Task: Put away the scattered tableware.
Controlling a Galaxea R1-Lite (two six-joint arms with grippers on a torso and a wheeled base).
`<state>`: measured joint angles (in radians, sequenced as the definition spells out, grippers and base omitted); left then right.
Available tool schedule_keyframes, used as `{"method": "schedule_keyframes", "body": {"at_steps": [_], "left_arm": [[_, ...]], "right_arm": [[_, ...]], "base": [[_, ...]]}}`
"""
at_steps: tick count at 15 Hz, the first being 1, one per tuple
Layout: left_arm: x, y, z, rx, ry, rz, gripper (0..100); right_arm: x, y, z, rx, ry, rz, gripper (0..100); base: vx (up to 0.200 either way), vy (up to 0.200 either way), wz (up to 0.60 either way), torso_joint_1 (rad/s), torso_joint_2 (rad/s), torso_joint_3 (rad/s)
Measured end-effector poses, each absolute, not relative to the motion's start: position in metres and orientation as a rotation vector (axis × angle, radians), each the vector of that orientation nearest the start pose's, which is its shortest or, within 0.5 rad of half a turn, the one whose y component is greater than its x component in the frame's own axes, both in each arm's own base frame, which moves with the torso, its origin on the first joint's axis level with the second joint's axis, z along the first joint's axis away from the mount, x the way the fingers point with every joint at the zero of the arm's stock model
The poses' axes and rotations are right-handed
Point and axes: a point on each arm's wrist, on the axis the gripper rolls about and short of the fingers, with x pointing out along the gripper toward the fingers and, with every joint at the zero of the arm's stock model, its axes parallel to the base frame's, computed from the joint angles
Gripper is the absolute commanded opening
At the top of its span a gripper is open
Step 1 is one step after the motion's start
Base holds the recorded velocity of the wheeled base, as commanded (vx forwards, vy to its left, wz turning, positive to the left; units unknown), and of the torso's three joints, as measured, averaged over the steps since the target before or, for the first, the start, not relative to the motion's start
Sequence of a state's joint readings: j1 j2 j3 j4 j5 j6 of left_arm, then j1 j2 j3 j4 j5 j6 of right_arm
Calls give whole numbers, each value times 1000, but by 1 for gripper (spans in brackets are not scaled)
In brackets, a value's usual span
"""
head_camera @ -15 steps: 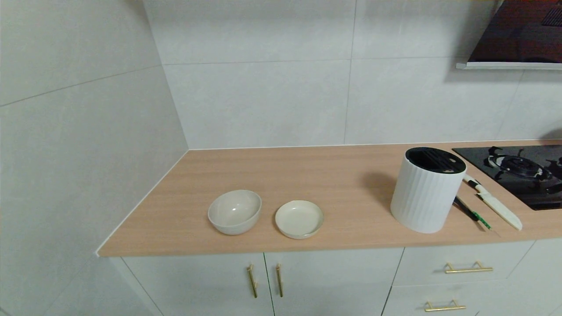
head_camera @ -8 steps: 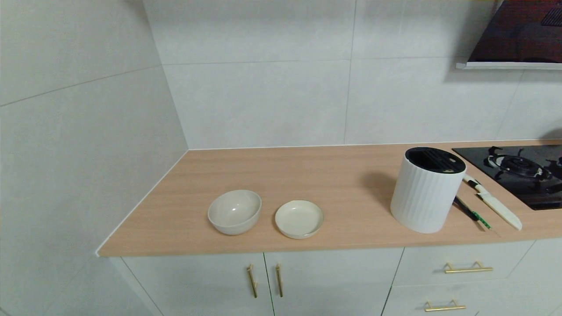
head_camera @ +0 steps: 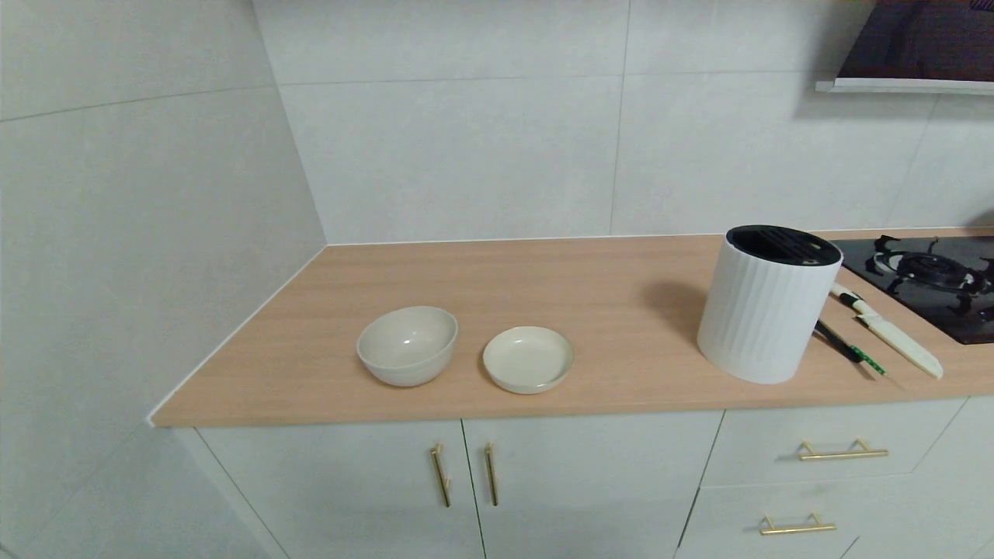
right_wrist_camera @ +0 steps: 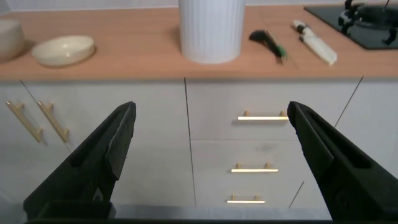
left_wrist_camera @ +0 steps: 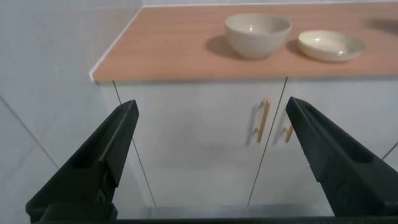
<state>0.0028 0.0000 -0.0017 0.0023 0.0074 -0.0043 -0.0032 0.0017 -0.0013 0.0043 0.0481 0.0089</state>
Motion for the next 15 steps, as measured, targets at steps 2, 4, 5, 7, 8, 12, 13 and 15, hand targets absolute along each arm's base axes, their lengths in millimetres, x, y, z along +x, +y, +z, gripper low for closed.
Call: {"method": "schedule_keyframes", "body": {"at_steps": [2, 4, 5, 7, 8, 12, 13, 15], "left_arm": [[-23, 0, 76, -4, 0, 10, 100], [-23, 0, 76, -4, -1, 10, 100], [-23, 0, 76, -4, -1, 10, 100], [-23, 0, 76, -4, 0, 10, 100], [-23, 0, 76, -4, 1, 10, 100], [-23, 0, 76, -4, 1, 10, 100], [-23, 0, 76, -4, 1, 10, 100], [-23, 0, 76, -4, 1, 10, 100]], "right_arm": [[-23, 1, 75, 9, 5, 45, 100], [-23, 1, 75, 9, 5, 44, 100], [-23, 1, 75, 9, 5, 45, 100], [-23, 1, 75, 9, 5, 45, 100], [-23, 1, 75, 9, 5, 45, 100], [-23, 1, 75, 9, 5, 45, 100], [-23, 1, 75, 9, 5, 44, 100], [-23, 1, 75, 9, 5, 45, 100]], "base": [[0, 0, 0, -232, 537, 295], [0, 0, 0, -232, 527, 295], [0, 0, 0, -222, 520, 286], [0, 0, 0, -212, 508, 298], [0, 0, 0, -203, 491, 295], [0, 0, 0, -191, 491, 296], [0, 0, 0, -188, 476, 295], [0, 0, 0, -168, 474, 310]]}}
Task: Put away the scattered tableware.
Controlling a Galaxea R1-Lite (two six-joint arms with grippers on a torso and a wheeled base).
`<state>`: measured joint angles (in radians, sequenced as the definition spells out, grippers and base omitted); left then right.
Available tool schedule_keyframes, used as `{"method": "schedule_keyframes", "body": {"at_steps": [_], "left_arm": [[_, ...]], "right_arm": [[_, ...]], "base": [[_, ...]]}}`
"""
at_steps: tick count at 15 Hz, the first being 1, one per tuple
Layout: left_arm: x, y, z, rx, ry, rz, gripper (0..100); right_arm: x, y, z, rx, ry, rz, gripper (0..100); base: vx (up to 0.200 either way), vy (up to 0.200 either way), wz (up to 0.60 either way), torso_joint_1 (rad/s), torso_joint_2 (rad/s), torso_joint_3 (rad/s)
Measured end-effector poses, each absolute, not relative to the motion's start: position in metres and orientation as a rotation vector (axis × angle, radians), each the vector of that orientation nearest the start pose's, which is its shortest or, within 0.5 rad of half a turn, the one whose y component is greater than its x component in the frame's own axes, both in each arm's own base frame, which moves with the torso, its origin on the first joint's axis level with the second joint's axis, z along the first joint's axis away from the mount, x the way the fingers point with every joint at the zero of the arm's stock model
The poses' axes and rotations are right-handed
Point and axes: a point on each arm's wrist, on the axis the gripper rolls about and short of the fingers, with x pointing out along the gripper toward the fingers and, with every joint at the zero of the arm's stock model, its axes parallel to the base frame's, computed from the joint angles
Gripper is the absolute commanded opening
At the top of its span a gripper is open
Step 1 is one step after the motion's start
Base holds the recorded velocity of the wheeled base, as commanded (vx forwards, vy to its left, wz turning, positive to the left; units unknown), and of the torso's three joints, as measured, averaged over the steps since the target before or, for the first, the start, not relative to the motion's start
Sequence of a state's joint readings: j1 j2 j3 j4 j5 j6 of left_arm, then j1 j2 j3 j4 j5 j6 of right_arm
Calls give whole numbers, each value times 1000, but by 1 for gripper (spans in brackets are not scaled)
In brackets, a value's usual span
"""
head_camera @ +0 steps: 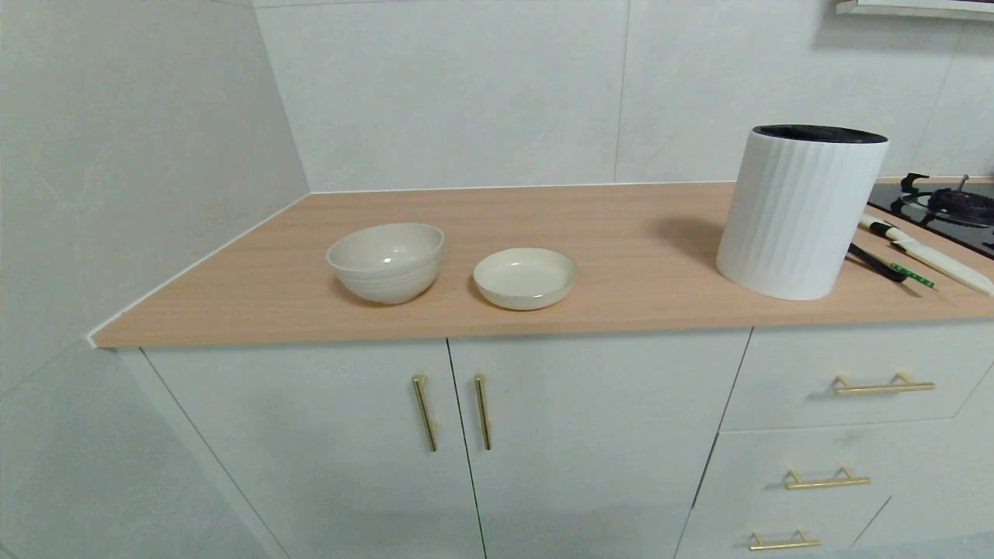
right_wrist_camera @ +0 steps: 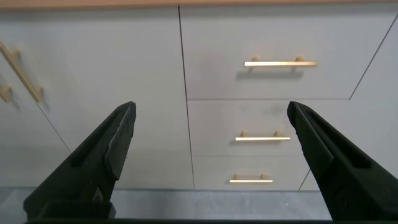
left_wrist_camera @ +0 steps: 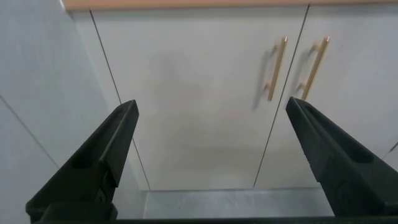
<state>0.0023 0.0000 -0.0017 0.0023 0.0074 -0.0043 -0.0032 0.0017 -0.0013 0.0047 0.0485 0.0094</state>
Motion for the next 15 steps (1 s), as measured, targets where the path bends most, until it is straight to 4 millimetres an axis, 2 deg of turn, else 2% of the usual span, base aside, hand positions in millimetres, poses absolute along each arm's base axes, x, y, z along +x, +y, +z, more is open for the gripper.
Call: {"method": "schedule_keyframes", "body": {"at_steps": [9, 15], "left_arm": [[-23, 0, 76, -4, 0, 10, 100], [-23, 0, 76, -4, 0, 10, 100]], "right_arm": [[-23, 1, 75, 9, 5, 45, 100], [-23, 1, 75, 9, 5, 45, 100]], "base": [[0, 0, 0, -117, 447, 315], [0, 0, 0, -16, 66, 49]]}}
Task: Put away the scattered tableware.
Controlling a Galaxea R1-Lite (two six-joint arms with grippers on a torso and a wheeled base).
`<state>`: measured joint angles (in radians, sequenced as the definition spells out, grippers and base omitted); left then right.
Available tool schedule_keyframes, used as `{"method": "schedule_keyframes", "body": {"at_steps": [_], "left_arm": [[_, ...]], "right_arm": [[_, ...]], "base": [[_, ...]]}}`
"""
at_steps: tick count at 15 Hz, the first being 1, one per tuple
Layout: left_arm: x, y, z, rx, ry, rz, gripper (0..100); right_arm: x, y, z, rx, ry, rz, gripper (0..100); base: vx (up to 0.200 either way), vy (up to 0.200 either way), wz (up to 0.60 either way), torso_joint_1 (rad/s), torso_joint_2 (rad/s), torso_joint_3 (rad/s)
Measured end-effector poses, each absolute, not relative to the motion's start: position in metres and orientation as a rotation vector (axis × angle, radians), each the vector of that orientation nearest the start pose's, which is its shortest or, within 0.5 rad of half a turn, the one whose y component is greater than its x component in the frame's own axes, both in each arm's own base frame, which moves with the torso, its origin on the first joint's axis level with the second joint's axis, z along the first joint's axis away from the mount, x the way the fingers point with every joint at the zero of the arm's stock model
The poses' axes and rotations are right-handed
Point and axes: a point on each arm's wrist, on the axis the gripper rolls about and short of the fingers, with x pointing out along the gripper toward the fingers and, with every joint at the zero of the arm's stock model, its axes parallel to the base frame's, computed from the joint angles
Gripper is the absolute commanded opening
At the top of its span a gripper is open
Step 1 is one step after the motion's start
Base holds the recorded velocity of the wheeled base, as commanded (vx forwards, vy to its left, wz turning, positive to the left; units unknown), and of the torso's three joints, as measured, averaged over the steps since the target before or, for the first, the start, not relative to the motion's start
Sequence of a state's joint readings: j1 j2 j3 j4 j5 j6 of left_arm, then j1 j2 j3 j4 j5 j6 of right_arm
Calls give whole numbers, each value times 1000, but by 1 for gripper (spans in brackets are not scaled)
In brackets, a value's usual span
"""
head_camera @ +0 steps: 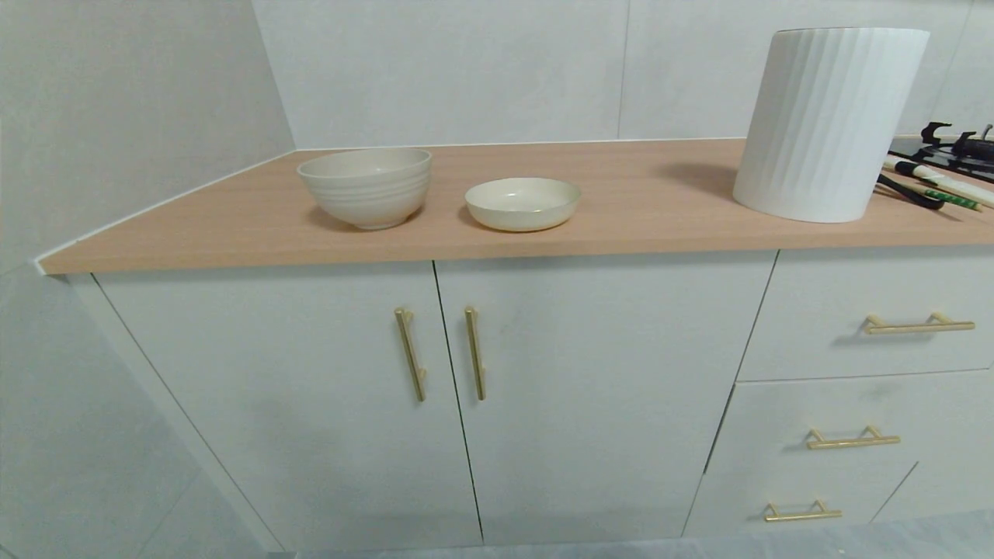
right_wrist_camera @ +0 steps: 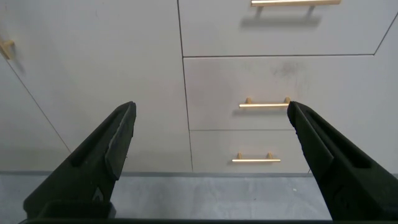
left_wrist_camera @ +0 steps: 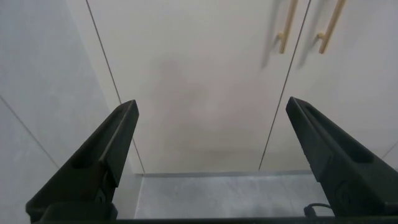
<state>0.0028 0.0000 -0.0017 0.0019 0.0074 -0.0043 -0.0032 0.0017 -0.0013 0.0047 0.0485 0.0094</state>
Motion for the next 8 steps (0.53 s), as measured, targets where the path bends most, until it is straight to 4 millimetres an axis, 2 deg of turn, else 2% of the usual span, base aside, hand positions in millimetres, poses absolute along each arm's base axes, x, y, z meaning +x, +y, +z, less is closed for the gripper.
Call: {"method": "schedule_keyframes", "body": {"at_steps": [6, 8], "left_arm": [[-23, 0, 76, -6, 0, 9, 100], [-23, 0, 76, -6, 0, 10, 100]], "right_arm": [[-23, 1, 75, 9, 5, 44, 100], [-23, 1, 75, 9, 5, 45, 100]], "base": [[0, 200, 0, -1, 4, 6], [0, 0, 0, 0, 0, 0]]}}
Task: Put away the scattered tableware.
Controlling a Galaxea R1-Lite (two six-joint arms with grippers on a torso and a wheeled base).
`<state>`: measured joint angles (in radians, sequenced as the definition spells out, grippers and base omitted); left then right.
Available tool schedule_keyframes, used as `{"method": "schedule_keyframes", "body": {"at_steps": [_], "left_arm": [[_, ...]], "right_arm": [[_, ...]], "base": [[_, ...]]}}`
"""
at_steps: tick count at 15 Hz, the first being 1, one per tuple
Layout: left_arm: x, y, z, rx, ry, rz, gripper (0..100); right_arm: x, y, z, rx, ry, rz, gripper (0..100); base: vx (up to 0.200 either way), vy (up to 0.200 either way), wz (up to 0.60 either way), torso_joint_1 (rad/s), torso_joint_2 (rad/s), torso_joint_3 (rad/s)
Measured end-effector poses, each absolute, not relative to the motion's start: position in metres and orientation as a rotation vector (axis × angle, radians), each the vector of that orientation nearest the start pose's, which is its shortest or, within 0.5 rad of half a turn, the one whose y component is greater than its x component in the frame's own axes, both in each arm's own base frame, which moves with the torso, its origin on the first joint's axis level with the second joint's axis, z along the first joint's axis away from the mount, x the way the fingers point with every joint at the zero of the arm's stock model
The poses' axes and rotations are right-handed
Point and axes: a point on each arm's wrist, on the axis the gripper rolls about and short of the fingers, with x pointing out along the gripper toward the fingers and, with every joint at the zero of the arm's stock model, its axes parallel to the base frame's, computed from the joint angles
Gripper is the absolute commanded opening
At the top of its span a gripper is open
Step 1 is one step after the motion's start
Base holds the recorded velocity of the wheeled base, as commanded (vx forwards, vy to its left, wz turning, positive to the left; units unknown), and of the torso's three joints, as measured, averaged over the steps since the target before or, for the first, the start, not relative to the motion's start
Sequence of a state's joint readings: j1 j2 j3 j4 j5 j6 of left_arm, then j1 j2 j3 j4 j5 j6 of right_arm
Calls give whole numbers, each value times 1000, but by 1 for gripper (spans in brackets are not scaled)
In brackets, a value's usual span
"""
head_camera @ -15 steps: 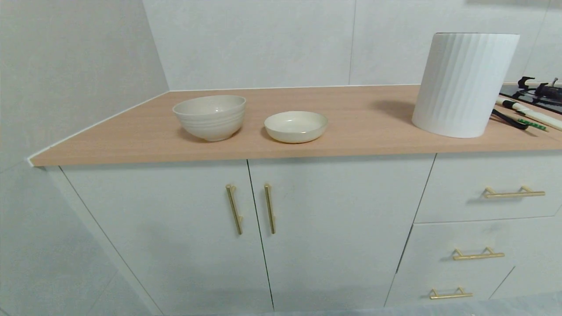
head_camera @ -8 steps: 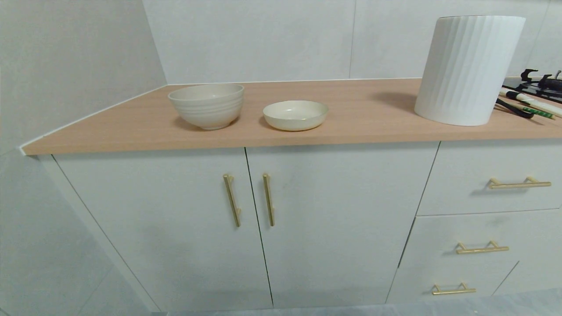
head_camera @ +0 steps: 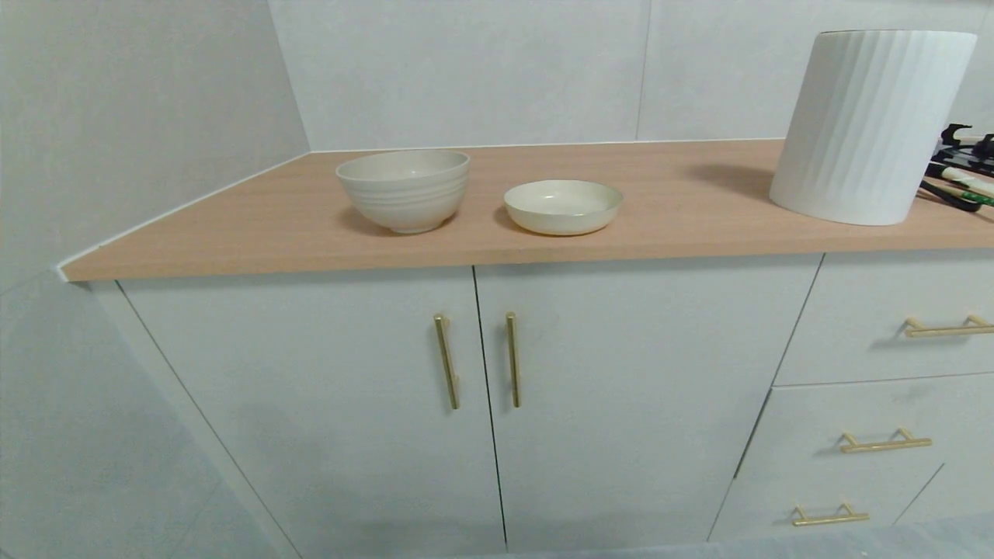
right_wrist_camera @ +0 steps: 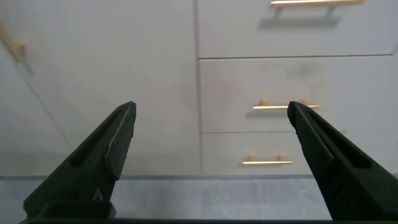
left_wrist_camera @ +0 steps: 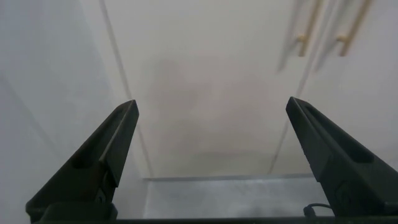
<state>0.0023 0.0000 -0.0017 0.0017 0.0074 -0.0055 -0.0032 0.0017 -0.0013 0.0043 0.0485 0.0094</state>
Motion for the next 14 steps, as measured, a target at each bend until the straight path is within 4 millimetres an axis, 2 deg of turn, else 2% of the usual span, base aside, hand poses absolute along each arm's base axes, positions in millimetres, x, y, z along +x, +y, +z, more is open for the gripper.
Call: {"method": "schedule_keyframes", "body": {"at_steps": [14], "left_arm": [[-23, 0, 76, -5, 0, 11, 100]], "right_arm": [[-23, 1, 75, 6, 6, 46, 100]], "base": [[0, 0, 43, 1, 1, 1]]}}
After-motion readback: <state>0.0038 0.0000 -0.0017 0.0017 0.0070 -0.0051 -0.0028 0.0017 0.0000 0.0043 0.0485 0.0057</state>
